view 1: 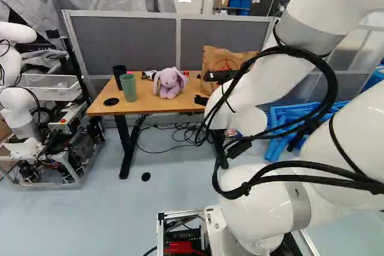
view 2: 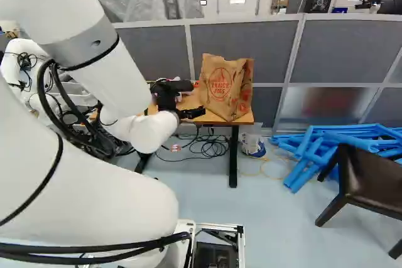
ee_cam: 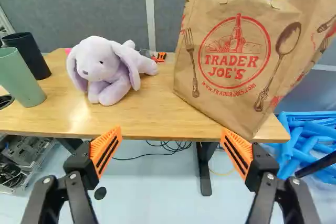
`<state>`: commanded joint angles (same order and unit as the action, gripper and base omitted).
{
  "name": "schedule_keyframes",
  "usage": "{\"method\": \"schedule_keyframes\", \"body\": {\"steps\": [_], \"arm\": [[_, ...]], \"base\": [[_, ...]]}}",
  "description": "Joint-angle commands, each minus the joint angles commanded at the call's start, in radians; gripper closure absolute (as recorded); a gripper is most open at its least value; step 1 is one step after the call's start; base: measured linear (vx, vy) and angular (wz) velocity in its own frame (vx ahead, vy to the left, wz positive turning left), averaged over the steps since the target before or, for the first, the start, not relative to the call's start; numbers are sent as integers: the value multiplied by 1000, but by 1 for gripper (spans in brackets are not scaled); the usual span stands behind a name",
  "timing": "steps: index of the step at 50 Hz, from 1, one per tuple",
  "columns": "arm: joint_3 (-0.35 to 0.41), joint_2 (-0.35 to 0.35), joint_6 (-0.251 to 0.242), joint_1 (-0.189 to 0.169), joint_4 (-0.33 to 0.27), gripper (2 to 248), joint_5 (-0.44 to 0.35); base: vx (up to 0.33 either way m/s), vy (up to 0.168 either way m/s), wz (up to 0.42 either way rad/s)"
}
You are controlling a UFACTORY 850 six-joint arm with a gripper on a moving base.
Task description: Pick up the bag on the ground and place it on the table
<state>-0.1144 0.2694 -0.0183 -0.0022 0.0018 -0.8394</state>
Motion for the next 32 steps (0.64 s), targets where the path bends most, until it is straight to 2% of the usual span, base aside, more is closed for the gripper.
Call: {"method": "schedule_keyframes", "body": {"steps": [32], "arm": [[27,10,18,2,-2,3,-33]], "base": [[0,0,0]]}}
